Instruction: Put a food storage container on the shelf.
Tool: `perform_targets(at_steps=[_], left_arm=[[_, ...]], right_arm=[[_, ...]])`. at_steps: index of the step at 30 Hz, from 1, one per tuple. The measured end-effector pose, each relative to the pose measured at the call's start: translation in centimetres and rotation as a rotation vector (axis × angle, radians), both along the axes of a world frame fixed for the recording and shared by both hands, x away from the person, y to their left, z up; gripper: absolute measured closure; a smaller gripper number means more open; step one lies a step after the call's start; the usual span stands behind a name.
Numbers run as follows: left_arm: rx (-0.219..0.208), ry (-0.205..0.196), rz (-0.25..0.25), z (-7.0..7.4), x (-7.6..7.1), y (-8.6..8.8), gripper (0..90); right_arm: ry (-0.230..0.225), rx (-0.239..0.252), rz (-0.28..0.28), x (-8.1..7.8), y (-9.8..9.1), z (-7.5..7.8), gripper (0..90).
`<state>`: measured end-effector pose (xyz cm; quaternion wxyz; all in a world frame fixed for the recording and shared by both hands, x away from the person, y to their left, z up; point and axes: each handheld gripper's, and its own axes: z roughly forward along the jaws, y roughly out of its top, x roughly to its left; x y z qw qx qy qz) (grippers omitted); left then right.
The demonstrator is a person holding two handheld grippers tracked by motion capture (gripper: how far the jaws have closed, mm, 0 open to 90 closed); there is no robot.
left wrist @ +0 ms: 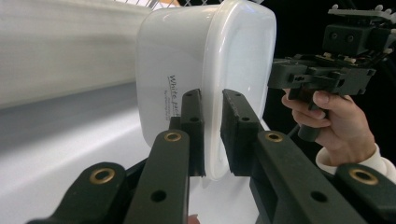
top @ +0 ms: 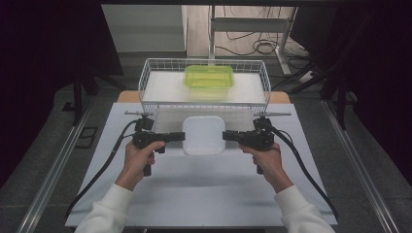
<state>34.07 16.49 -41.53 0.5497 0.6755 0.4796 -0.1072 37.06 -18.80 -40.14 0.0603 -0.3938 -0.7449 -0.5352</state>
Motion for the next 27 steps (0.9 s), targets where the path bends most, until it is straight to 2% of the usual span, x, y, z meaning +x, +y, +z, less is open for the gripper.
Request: perform_targets(at_steps=[15, 27], left_arm=[[0.006, -0.042, 0.015, 3.2, 0.7, 0.1, 79.6], [0.004, -0.065, 0.024, 5.3, 1.0, 0.2, 79.7]], right_arm=[[-0.056, 0.008, 0.01, 0.3, 0.2, 3.5, 76.9], [-0.081, 0.006, 0.009, 0.9, 0.4, 5.4, 76.8]])
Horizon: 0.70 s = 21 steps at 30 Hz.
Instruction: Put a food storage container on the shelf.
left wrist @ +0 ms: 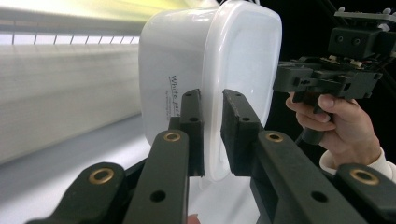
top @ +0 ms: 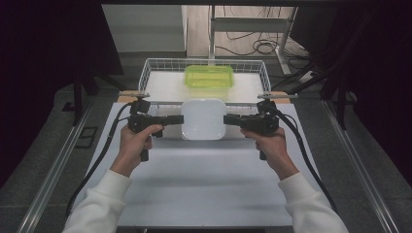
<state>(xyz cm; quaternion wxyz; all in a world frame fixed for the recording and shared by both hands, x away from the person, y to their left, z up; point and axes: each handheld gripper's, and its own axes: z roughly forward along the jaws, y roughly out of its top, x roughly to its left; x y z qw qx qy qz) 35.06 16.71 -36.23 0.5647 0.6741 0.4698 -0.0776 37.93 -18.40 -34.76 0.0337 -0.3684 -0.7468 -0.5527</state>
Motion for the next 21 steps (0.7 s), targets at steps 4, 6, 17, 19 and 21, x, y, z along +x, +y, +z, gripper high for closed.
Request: perform_targets(at_steps=[4, 6, 17, 19, 21], left_arm=[[-0.005, -0.01, 0.001, 0.9, 0.3, 0.1, 79.7], [0.002, -0.019, 0.0, 1.4, 0.4, 0.0, 79.7], [0.012, -0.067, 0.001, 4.0, 1.1, -0.3, 79.5], [0.009, -0.07, 0.001, 4.3, 1.2, -0.3, 79.5], [0.001, -0.071, 0.001, 4.6, 1.4, -0.3, 79.5]], right_arm=[[-0.01, 0.01, 0.0, 0.1, 0.0, 0.8, 76.8], [-0.019, 0.009, 0.0, 0.1, 0.0, 1.2, 76.8], [-0.062, 0.02, -0.008, 0.4, -0.2, 3.9, 76.8], [-0.067, 0.022, -0.009, 0.5, -0.3, 4.2, 76.8], [-0.07, 0.021, -0.009, 0.6, -0.3, 4.6, 76.8]])
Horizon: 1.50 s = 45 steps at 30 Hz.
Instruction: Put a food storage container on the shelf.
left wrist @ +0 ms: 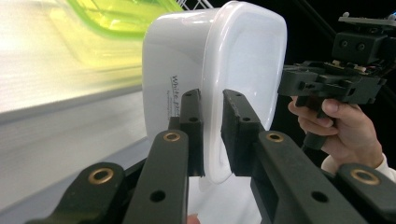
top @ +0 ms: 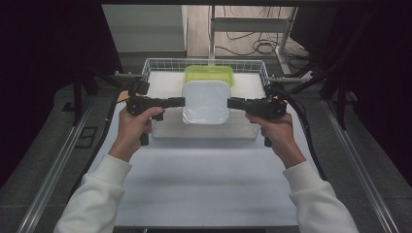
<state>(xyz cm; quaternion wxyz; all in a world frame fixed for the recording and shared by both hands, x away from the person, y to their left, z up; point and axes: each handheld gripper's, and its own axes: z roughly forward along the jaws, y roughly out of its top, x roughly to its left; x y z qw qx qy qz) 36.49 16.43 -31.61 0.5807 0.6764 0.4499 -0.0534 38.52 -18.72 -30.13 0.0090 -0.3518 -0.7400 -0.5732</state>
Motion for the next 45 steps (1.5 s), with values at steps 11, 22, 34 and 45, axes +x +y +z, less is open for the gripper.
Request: perform_targets(at_steps=[11, 22, 34, 45], left_arm=[[-0.004, -0.006, 0.008, 1.1, 1.0, -0.2, 79.5], [-0.007, -0.006, 0.012, 2.8, 2.6, -0.1, 79.3], [0.007, -0.014, 0.023, 4.8, 4.3, -0.2, 79.3], [0.02, -0.007, 0.047, 5.4, 6.2, 0.0, 79.1]], right_arm=[[-0.012, 0.002, -0.001, 1.1, -0.2, 1.1, 76.8], [-0.015, 0.014, -0.009, 2.1, -0.2, 2.7, 76.7], [-0.014, 0.022, -0.017, 3.8, -0.1, 4.3, 76.8], [-0.01, 0.036, -0.023, 6.0, 0.3, 4.8, 76.8]])
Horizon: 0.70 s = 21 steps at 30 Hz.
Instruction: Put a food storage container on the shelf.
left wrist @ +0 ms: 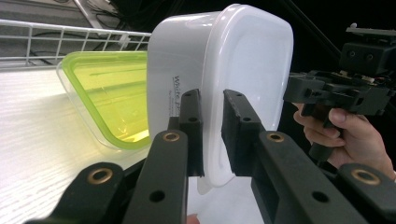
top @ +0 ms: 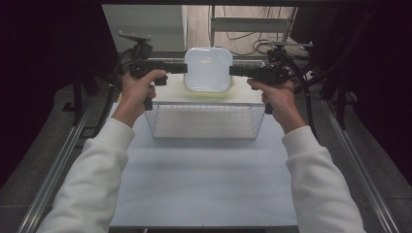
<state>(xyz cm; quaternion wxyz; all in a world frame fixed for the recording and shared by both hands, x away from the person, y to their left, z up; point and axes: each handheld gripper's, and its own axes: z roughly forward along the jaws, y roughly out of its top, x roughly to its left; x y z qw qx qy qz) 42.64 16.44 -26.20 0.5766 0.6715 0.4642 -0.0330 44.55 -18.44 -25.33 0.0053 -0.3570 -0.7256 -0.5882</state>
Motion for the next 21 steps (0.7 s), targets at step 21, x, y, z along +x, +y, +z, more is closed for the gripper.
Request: perform_targets(at_steps=[21], left_arm=[[-0.009, 0.079, 0.018, -0.7, 3.8, -0.2, 78.5]], right_arm=[[0.079, 0.03, -0.026, 3.5, 0.0, -0.5, 77.4]])
